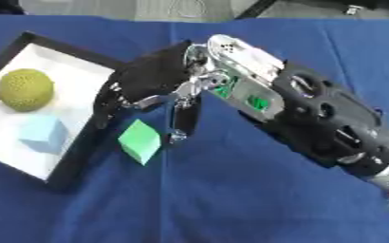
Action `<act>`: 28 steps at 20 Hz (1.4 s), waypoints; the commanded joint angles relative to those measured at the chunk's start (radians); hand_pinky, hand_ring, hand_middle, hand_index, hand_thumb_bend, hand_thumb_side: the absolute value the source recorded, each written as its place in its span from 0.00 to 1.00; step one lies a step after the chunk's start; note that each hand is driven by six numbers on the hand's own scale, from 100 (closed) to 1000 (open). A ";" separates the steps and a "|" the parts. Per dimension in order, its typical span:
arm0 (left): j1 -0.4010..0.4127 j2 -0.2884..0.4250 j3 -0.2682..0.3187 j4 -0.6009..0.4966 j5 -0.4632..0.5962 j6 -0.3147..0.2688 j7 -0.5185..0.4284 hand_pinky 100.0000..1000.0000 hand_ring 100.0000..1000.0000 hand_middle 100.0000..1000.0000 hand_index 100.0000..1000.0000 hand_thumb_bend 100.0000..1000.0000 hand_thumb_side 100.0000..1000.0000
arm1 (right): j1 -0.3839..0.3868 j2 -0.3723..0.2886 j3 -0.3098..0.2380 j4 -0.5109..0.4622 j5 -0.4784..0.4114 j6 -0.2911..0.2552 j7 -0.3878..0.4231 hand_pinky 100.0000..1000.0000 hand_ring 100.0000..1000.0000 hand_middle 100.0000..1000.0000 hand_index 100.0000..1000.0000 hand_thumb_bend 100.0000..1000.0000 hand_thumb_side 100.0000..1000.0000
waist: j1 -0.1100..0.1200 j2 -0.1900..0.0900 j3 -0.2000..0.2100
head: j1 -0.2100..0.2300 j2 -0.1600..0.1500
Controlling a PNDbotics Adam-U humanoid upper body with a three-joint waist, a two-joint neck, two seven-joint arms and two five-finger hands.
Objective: Pick up objects on the table and place them in the box.
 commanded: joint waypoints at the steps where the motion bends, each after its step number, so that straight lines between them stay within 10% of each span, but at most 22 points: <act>1: -0.007 0.026 0.004 -0.006 0.005 -0.002 -0.002 0.67 0.77 0.83 0.84 0.48 0.55 | -0.014 -0.007 -0.001 0.003 0.020 -0.203 0.190 0.95 0.94 0.88 0.88 0.49 0.00 | 0.007 -0.003 0.001 | 0.004 -0.012; 28: -0.004 0.020 0.004 -0.005 0.005 -0.001 -0.003 0.67 0.77 0.83 0.83 0.47 0.55 | 0.014 0.035 -0.038 -0.033 0.031 -0.075 0.190 0.91 0.89 0.82 0.89 0.54 0.19 | 0.011 0.005 -0.004 | -0.010 -0.019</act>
